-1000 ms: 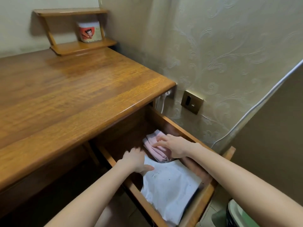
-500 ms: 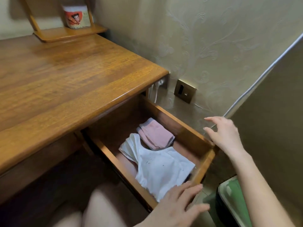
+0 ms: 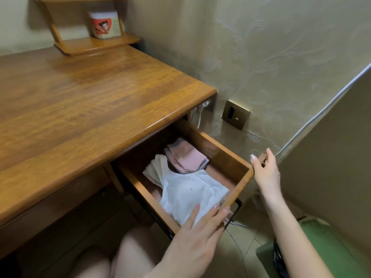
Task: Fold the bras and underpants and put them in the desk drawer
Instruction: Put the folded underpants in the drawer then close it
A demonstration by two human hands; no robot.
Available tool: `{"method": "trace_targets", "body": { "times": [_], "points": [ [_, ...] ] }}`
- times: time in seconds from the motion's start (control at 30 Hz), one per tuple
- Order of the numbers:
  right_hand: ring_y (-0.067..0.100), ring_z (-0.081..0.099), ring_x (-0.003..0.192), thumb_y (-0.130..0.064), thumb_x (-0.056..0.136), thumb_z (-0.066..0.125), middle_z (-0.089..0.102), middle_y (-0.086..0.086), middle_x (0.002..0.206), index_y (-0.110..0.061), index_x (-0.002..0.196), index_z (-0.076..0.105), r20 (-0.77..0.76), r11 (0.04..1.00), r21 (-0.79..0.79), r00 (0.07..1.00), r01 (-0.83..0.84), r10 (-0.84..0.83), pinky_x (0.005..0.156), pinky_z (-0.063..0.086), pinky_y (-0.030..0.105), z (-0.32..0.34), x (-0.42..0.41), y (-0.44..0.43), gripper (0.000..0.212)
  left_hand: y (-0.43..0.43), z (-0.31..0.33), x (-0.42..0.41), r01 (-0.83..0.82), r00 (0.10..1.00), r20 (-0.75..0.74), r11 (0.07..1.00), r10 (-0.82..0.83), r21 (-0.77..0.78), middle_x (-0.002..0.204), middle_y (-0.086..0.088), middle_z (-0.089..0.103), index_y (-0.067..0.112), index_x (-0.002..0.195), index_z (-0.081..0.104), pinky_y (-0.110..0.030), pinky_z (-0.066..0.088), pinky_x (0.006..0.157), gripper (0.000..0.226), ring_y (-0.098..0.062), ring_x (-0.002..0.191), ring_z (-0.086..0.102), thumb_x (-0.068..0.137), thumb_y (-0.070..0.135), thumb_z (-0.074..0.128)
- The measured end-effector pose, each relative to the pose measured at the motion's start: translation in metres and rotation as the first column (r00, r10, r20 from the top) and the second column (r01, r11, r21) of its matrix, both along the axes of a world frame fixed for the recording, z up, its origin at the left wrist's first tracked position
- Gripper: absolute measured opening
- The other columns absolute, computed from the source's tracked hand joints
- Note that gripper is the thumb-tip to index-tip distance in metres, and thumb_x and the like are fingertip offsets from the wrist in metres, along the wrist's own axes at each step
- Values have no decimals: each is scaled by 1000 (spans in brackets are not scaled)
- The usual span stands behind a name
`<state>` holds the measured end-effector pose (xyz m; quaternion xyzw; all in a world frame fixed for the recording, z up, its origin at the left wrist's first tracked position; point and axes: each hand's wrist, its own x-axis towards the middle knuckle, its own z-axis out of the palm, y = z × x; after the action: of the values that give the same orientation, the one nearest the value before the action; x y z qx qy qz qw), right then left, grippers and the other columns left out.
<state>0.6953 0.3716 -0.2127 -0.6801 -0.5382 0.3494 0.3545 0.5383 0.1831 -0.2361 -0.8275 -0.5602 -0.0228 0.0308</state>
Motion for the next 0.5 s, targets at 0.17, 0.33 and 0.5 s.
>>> {"method": "trace_targets", "body": {
  "times": [0.17,0.33,0.5],
  "points": [
    [27,20,145,-41,100,35,21,4,158,-21,152,6,-164,994,-55,983,-90,79,116,16,43,-8,-60,-3,63,16,4,-41,-53,989,-110,933,98,355,137,-9,54,9,106,72,-57,22,100,58,-29,129,36,93,-2,16],
    [25,24,143,-41,101,30,21,3,158,-28,152,6,-272,938,-90,914,-336,301,116,19,38,-15,-121,-16,58,31,12,-80,-282,912,-240,934,332,221,152,-21,23,-1,119,61,-60,2,112,51,-36,143,17,69,0,53],
    [20,19,146,-35,102,33,15,1,160,-24,151,5,-219,835,-103,831,-541,512,119,15,36,-18,-168,-7,58,36,-14,-105,-464,748,-454,870,485,167,142,-34,-33,-10,142,11,-57,-26,102,60,-44,128,-37,97,19,37]
  ]
}}
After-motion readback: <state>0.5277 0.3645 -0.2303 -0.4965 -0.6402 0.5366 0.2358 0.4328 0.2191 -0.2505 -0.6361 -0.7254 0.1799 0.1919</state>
